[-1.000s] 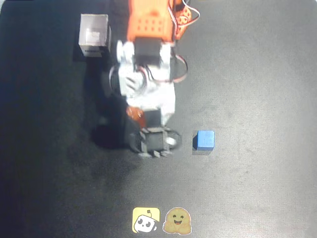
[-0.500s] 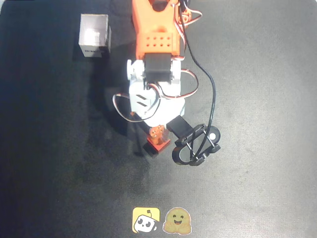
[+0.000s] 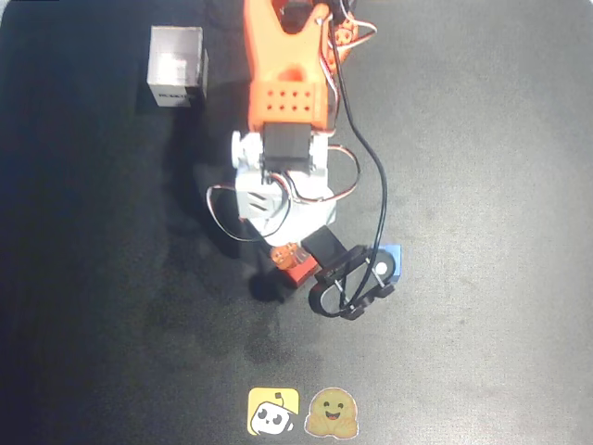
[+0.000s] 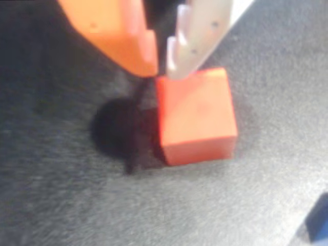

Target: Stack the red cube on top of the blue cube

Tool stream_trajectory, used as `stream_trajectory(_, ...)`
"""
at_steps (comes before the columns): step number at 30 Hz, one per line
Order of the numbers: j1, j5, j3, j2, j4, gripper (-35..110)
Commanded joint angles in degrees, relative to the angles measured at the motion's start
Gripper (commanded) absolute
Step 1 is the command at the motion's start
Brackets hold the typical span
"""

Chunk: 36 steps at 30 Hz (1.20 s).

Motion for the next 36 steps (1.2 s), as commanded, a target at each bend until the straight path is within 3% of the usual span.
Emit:
stream_trajectory(1, 0.53, 0.79, 0.18, 1.58, -1.14, 0)
stream_trajectory(14, 0.0, 0.88, 12.13, 2.02, -11.6, 0)
stream_trajectory(21, -0.26, 0.79, 14.06, 1.85, -12.39, 0)
stream_trajectory(27, -0.88, 1.05, 14.59, 1.23, -11.95, 16)
stream_trajectory(36, -2.64, 2.55, 15.64, 1.23, -11.43, 21)
